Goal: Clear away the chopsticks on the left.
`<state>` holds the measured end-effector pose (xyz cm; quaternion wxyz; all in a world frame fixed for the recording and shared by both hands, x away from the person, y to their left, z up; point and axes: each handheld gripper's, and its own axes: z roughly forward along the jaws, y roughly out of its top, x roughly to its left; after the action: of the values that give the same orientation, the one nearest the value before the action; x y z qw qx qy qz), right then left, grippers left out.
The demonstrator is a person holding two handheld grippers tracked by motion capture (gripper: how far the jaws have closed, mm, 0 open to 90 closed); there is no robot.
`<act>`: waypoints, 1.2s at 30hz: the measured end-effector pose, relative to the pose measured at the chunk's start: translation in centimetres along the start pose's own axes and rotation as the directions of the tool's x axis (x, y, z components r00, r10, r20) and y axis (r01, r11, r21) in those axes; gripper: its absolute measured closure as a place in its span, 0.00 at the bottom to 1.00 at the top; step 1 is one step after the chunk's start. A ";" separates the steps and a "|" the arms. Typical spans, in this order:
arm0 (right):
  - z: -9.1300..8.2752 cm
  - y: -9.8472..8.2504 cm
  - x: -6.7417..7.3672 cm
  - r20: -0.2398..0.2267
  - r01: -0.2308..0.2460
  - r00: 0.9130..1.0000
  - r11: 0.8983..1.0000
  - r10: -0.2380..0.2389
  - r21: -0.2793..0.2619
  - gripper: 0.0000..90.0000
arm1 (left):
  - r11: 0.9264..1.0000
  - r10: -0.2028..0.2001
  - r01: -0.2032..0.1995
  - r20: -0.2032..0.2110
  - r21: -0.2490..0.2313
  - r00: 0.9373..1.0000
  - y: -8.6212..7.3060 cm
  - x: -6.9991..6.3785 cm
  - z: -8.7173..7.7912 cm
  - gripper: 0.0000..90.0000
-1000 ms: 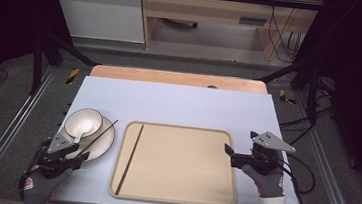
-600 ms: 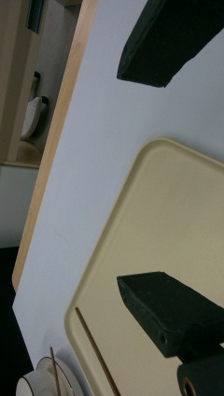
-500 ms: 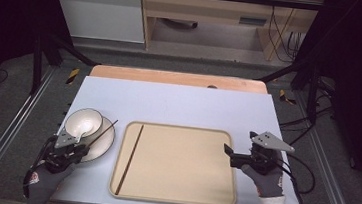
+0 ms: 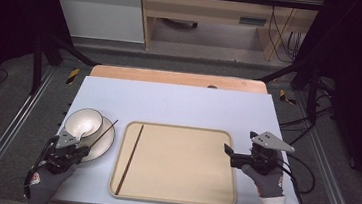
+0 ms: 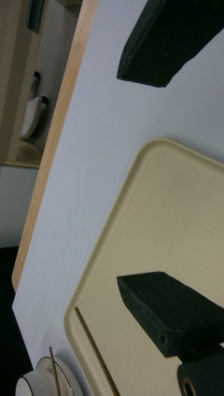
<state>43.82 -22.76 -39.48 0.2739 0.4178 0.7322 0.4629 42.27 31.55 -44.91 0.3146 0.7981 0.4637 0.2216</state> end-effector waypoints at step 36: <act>-0.3 0.1 -0.1 0.008 0.002 1.000 1.000 -0.002 -0.006 0.04 | 0.981 -0.087 0.093 0.043 -0.169 0.995 2.9 -8.3 -1.1 0.94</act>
<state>43.63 -22.97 -39.28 0.2788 0.4180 0.7301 0.4631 39.38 23.50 -42.55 0.3998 0.7503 0.4728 0.2320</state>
